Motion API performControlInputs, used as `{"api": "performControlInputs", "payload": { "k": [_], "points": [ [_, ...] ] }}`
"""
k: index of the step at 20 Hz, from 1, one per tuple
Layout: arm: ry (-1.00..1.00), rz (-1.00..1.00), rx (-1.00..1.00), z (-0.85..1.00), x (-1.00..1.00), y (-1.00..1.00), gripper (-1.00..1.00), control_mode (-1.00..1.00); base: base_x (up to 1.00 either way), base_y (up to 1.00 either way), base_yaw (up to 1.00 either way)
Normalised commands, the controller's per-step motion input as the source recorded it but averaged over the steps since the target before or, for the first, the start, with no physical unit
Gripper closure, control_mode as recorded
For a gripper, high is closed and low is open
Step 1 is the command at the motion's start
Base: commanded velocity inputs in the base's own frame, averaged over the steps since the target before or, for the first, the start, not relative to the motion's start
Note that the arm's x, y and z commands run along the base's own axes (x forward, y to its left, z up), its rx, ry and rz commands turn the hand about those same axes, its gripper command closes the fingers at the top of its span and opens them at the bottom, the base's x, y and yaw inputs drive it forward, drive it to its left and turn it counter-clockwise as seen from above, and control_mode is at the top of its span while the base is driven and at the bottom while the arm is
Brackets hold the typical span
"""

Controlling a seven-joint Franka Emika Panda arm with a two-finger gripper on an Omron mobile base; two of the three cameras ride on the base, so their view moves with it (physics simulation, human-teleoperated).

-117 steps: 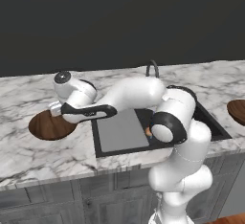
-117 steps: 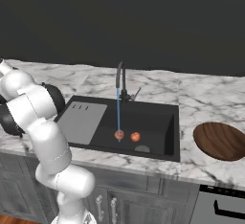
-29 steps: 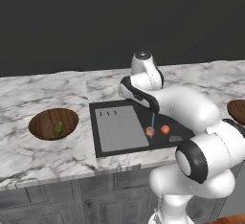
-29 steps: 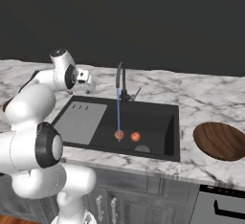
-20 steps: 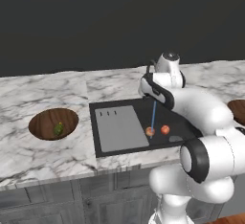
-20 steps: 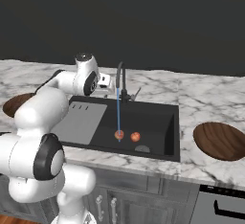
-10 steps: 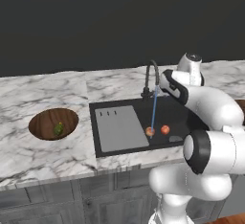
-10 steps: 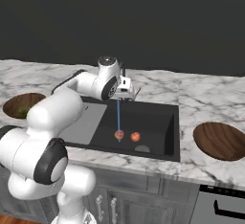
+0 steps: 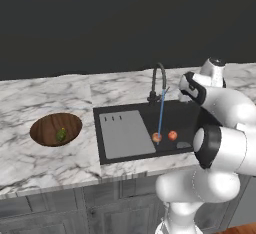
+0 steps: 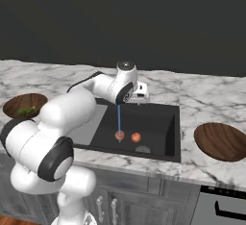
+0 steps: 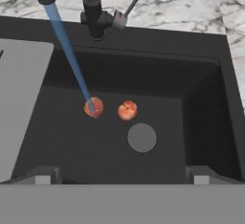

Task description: Pick the peachs from the sink and place them in one bowl. Place the cucumber in the other bowl. Then turn off the sink faucet.

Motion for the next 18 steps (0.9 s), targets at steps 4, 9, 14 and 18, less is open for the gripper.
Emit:
{"api": "performControlInputs", "payload": {
  "k": [4,9,14,18],
  "points": [
    [0.1,0.05,0.0,-0.31,0.0,-0.33,-1.0,-1.0,0.0,0.0,0.0],
    [0.09,0.09,0.01,-0.37,0.02,-0.23,-1.0,-1.0,0.0,0.0,0.0],
    [0.06,0.12,0.03,-0.42,0.05,-0.18,-1.0,-1.0,0.0,0.0,0.0],
    [0.01,0.06,0.01,-0.34,0.1,-0.01,-1.0,-1.0,0.0,0.0,0.0]
  ]
}}
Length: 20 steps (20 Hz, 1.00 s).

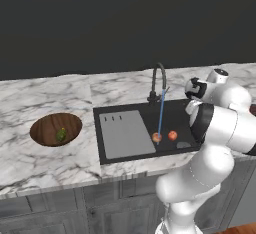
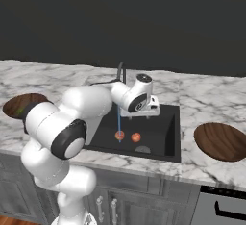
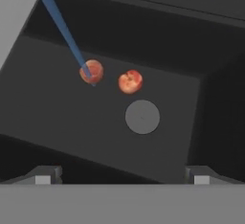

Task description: Pick the peachs from the sink and place them in one bowl. Place the cucumber in the other bowl. Then turn off the sink faucet.

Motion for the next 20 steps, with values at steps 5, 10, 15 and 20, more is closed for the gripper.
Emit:
{"api": "performControlInputs", "payload": {
  "k": [5,10,15,20],
  "points": [
    [0.0,0.05,0.0,-0.32,0.17,0.0,-1.0,-1.0,0.0,0.0,0.0],
    [0.0,0.09,0.0,-0.35,0.19,0.01,-1.0,-1.0,0.0,0.0,0.0],
    [0.01,0.12,0.0,-0.39,0.12,0.01,-1.0,-1.0,0.0,0.0,0.0],
    [0.0,0.09,0.0,-0.4,0.09,0.08,-1.0,-1.0,0.0,0.0,0.0]
  ]
}}
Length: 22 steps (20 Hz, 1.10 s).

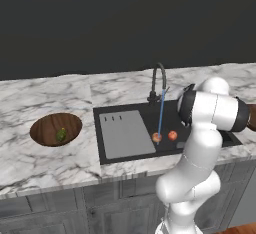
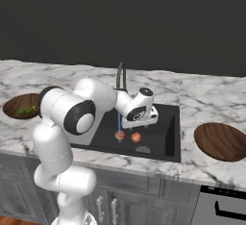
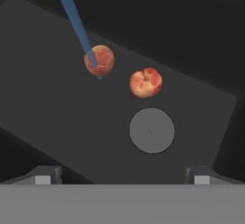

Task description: Pick the peachs from the sink and place them in one bowl. Place the cucumber in the other bowl. Then turn off the sink faucet.

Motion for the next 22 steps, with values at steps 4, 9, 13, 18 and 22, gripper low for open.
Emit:
{"api": "performControlInputs", "payload": {
  "k": [4,9,13,18,22],
  "points": [
    [0.0,0.04,0.0,-0.3,0.03,0.12,-1.0,-1.0,0.0,0.0,0.0],
    [0.0,0.0,0.0,-0.17,0.0,0.2,-1.0,-1.0,0.0,0.0,0.0],
    [0.0,0.0,0.0,-0.14,0.0,0.18,-1.0,-1.0,0.0,0.0,0.0],
    [0.0,-0.01,0.0,-0.22,0.0,0.15,-1.0,-1.0,0.0,0.0,0.0],
    [0.0,0.0,0.0,-0.28,0.0,0.0,-1.0,-1.0,0.0,0.0,0.0]
  ]
}}
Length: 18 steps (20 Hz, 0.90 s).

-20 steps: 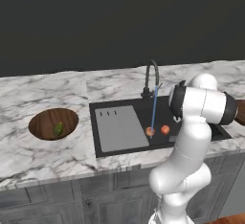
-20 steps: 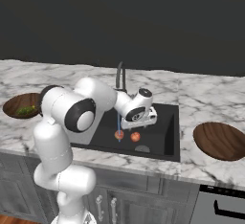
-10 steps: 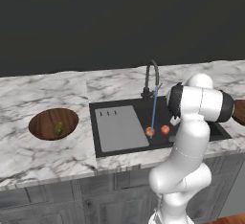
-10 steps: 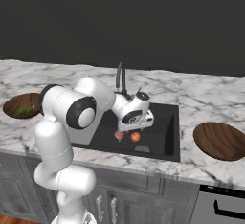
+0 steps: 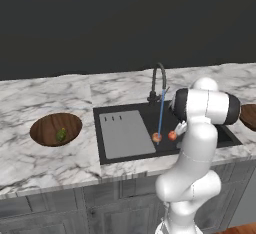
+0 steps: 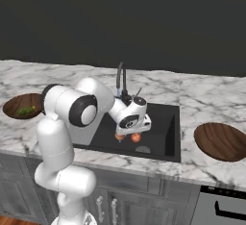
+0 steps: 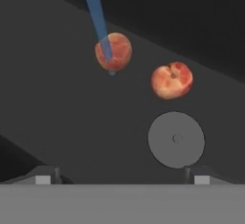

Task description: Pick the peachs from the sink and place them in one bowl. Place the cucumber in the other bowl. Then turn off the sink faucet.

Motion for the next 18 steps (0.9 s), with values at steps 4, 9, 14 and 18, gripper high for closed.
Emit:
{"api": "performControlInputs", "payload": {
  "k": [4,9,14,18],
  "points": [
    [0.0,0.0,0.0,-0.28,0.01,0.0,-1.0,-1.0,0.0,0.0,0.0],
    [0.0,0.0,0.0,-0.19,0.1,0.01,-1.0,-1.0,0.0,0.0,0.0],
    [0.0,0.0,0.0,-0.13,0.12,0.0,-1.0,-1.0,0.0,0.0,0.0],
    [0.0,0.0,0.0,-0.18,0.15,0.0,-1.0,-1.0,0.0,0.0,0.0]
  ]
}}
